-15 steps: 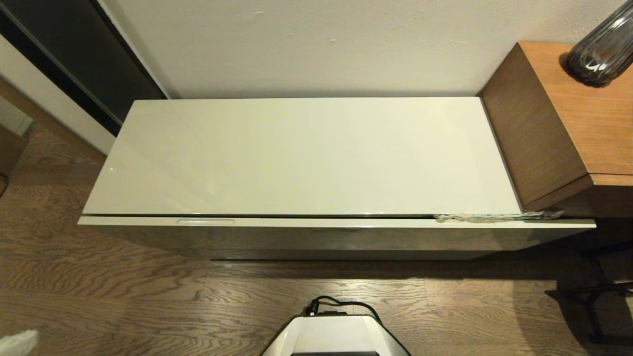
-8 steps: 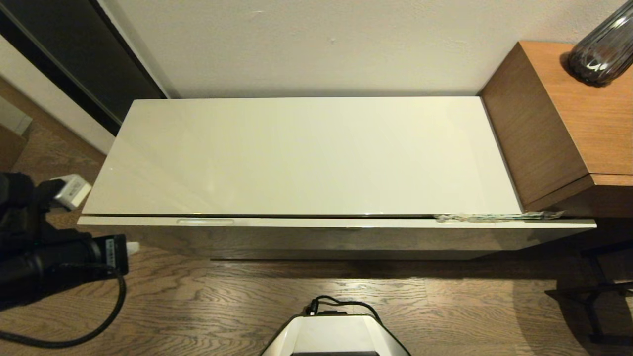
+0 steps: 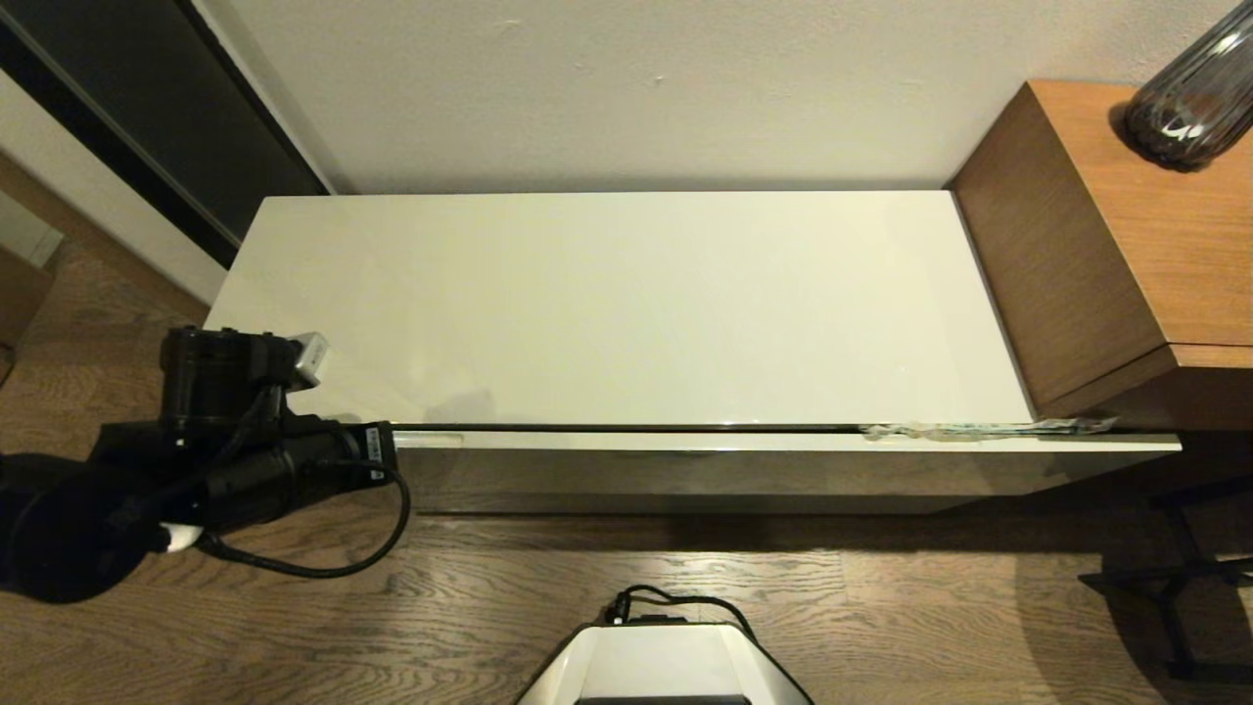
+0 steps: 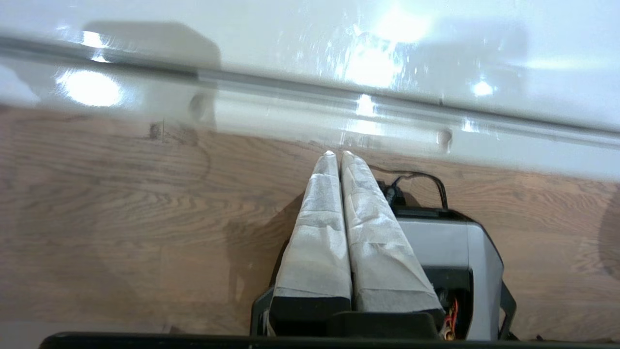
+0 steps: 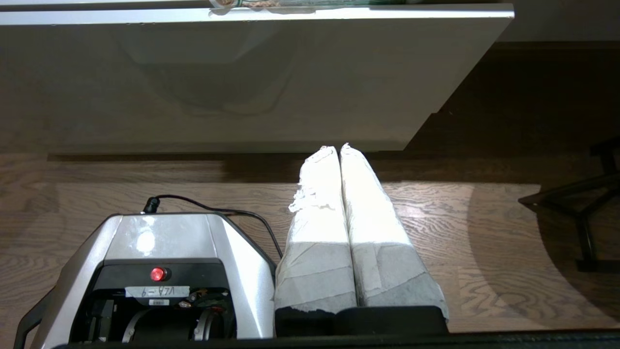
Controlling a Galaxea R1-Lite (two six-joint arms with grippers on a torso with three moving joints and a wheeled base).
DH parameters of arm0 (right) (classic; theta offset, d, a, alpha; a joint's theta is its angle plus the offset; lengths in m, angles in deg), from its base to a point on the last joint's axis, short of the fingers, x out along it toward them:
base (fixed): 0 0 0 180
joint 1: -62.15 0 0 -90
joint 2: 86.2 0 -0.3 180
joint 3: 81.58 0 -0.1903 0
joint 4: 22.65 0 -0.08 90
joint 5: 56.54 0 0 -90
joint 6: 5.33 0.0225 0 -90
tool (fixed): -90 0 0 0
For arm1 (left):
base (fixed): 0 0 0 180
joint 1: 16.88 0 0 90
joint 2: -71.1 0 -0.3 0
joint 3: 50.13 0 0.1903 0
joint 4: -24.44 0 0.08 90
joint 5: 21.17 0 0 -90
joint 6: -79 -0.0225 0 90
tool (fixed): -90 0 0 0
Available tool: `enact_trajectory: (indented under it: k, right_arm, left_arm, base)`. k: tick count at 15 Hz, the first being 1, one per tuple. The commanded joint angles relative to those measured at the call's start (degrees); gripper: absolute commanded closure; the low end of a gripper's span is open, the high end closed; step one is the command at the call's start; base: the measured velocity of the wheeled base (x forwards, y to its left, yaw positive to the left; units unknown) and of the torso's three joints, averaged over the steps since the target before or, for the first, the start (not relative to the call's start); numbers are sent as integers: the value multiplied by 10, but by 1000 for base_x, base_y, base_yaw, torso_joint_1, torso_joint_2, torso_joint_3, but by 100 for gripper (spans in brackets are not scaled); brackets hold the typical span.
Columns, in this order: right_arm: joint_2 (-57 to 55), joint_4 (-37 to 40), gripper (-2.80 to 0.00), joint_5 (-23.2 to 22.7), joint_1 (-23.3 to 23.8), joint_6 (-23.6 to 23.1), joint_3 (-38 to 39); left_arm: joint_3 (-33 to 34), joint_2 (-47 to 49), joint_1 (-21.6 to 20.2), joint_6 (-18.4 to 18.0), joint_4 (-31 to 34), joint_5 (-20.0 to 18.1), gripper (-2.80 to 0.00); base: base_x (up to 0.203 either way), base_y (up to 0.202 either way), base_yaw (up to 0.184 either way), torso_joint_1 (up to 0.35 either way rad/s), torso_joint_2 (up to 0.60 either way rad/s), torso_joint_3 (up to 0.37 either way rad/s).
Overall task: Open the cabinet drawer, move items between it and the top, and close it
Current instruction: Open the drawer
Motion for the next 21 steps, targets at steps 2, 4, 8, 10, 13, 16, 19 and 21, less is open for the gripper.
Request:
enact_trajectory:
  k: [2,4,8,10,13,16,19,21]
  right_arm:
    - [-1,0,0,0,0,0,0]
    - [-1,0,0,0,0,0,0]
    - [-1,0,0,0,0,0,0]
    - [-1,0,0,0,0,0,0]
    - [-1,0,0,0,0,0,0]
    - [-1,0,0,0,0,0,0]
    - [-1,0,0,0,0,0,0]
    - [-1,0,0,0,0,0,0]
  left_arm:
    - [-20,47,4,1,-8,3,0]
    - [-18,52,4,0,-5,2,0]
    - [-25,68,3,1,-9,3,0]
    - [-20,52,4,0,-7,2,0]
    - [-1,11,12,-1,0,1,0]
    - [-3,9,16,-1,1,2,0]
    - [-15,38,16,-1,-6,5,0]
    - [-32,58,16,1,-8,9,0]
  base:
    - [0,0,0,0,0,0]
    - [0,0,0,0,0,0]
    - [0,0,0,0,0,0]
    - [0,0,0,0,0,0]
    - [0,0,0,0,0,0]
    - [0,0,0,0,0,0]
    - [0,0,0,0,0,0]
    - [0,0,0,0,0,0]
